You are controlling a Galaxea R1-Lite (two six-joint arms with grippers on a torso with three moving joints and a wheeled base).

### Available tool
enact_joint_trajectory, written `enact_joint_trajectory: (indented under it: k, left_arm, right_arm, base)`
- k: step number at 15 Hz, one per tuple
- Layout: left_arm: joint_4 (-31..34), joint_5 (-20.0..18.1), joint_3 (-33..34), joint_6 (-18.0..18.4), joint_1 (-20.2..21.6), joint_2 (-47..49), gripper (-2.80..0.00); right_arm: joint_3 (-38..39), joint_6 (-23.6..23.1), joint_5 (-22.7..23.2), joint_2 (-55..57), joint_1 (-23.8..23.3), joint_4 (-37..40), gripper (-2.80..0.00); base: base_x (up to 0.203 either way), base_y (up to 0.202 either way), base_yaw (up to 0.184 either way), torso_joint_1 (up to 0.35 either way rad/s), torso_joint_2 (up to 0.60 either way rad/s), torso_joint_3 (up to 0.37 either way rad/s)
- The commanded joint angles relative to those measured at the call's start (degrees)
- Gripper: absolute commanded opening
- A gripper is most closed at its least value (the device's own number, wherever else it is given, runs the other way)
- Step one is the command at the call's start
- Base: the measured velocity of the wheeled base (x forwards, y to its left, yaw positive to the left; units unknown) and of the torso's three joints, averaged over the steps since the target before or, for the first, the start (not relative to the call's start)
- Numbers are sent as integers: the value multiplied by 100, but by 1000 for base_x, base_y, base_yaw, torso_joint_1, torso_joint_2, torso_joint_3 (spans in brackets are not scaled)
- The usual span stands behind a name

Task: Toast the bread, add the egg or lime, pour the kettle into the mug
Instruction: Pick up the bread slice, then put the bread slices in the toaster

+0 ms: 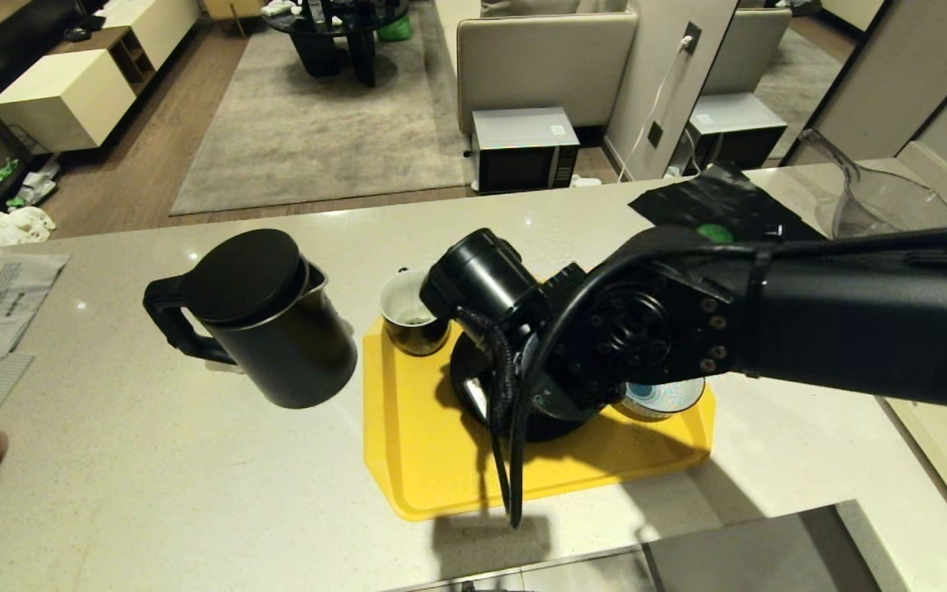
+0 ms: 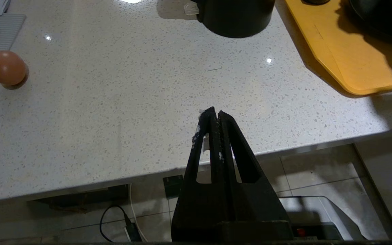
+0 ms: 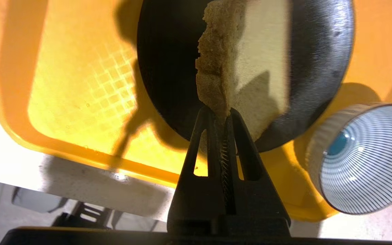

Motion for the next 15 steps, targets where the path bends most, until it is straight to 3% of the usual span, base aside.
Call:
enact_joint_trajectory:
  k: [1,15]
  left_arm:
    - [1,2,0,-1,2,-4,-280]
    - [1,2,0,-1,2,-4,-280]
  right_arm:
    - [6,55,-21,-353,-22,37,-280]
    - [-1,103,63,-1905,-960,37,-280]
  base:
    - [0,0,0,0,0,0]
    - [0,0,0,0,0,0]
